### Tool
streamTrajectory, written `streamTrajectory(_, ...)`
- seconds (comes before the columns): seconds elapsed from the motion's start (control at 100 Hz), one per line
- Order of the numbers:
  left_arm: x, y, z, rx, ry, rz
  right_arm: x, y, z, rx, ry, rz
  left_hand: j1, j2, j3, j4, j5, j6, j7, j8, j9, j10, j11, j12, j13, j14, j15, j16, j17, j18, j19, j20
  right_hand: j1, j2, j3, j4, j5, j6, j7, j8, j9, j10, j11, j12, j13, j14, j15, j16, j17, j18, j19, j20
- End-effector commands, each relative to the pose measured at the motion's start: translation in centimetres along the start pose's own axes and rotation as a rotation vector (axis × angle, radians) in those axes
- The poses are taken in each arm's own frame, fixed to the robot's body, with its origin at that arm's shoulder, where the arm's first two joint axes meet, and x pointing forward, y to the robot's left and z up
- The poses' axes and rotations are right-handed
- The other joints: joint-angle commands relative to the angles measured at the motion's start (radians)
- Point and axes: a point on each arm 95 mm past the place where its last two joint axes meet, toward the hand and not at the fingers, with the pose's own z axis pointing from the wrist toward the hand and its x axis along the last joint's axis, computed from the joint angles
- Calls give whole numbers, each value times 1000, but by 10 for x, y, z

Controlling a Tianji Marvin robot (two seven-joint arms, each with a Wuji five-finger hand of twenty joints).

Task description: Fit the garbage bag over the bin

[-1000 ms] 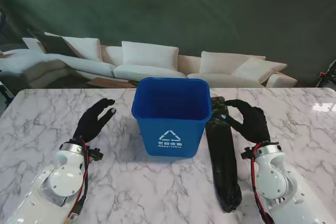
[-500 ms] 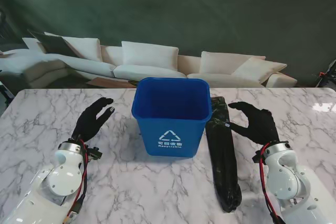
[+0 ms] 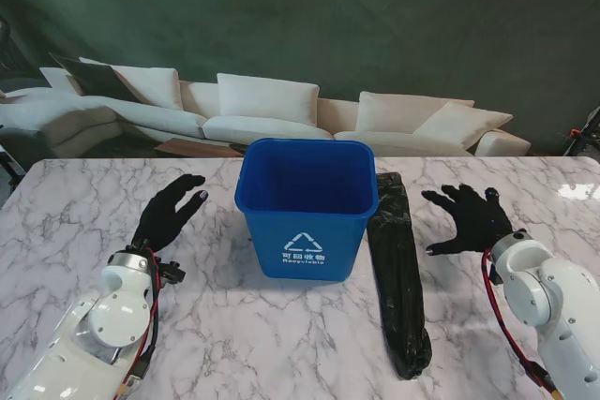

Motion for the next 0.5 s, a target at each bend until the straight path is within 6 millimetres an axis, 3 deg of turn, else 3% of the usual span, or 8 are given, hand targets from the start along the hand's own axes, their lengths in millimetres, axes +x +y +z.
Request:
streamTrajectory(0.0, 1, 5, 1, -25, -2, 2, 1, 1, 6, 12, -9, -16, 12, 47, -29, -22, 16, -3, 2, 13, 5, -10, 7, 8, 1, -29, 0, 12, -12, 3, -26, 24, -79, -28, 40, -34, 0, 30, -33, -23, -31, 17, -42, -21, -41, 1, -31, -35, -29, 54, -21, -47)
streamTrajectory(0.03, 1, 5, 1, -28, -3, 1, 2, 0, 10, 22, -9, -29, 12, 47, -29, -22, 15, -3, 2, 13, 4, -9, 7, 8, 0, -28, 0, 12, -12, 2, -26, 24, -84, -26, 39, -35, -1, 33, -33, -24, -33, 18, -47, -23, -43, 0, -32, -36, -31, 54, -16, -51)
streamTrajectory(0.05, 1, 5, 1, -29, -4, 1, 2, 0, 12, 26, -6, -37, 13, 47, -28, -22, 17, -3, 3, 13, 4, -9, 7, 8, 1, -28, 0, 12, -12, 2, -26, 25, -91, -26, 46, -40, 1, 38, -32, -50, -31, 20, -58, -24, -44, -1, -30, -43, -63, 54, 88, -156)
streamTrajectory(0.08, 1, 6, 1, -31, -5, 0, 4, 0, 16, 36, -2, -49, 13, 47, -28, -22, 15, -3, 2, 13, 3, -9, 7, 8, -1, -28, 0, 12, -12, 2, -27, 25, -95, -25, 47, -42, 1, 42, -32, -57, -30, 20, -65, -26, -44, -3, -30, -44, -74, 50, 117, -191)
streamTrajectory(0.35, -1, 3, 0, -24, 15, 57, 31, -4, 48, 134, 27, -126, 11, 49, -29, -22, 14, -4, 3, 14, 3, -12, 9, 9, 1, -29, 1, 13, -12, 1, -27, 26, -95, -24, 44, -41, 1, 131, -35, -63, -22, 37, -125, -65, -49, 0, -33, -46, -90, 45, 143, -249)
streamTrajectory(0.49, -2, 2, 0, -19, 17, 62, 47, -7, 62, 165, 45, -145, 11, 48, -29, -22, 23, 1, 9, 16, 4, -11, 11, 11, 1, -30, 2, 13, -11, 2, -28, 27, -81, -34, 43, -38, 6, 242, -37, -78, -5, 54, -152, -106, -42, -12, -34, -52, -93, 29, 147, -279)
